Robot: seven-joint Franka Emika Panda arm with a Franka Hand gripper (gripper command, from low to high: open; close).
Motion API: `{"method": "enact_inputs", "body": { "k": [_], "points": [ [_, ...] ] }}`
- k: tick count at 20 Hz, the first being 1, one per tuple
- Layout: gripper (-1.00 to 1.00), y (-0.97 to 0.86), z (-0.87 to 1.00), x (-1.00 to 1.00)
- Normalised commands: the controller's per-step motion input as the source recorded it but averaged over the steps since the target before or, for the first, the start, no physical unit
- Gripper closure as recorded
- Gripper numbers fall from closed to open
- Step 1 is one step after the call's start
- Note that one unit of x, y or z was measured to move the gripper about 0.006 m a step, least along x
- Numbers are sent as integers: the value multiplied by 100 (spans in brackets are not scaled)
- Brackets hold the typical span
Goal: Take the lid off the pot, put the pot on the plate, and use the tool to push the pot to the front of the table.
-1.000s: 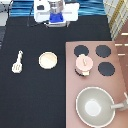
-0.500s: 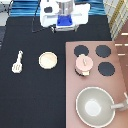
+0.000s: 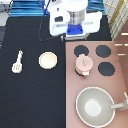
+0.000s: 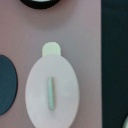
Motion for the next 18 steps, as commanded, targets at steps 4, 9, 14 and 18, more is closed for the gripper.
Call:
{"method": "enact_inputs", "body": {
  "k": [4,9,14,18],
  "points": [
    [-100,70,-54,37],
    [-100,42,-46,51],
    [-100,31,-46,42],
    [-100,16,-38,29]
  ]
}}
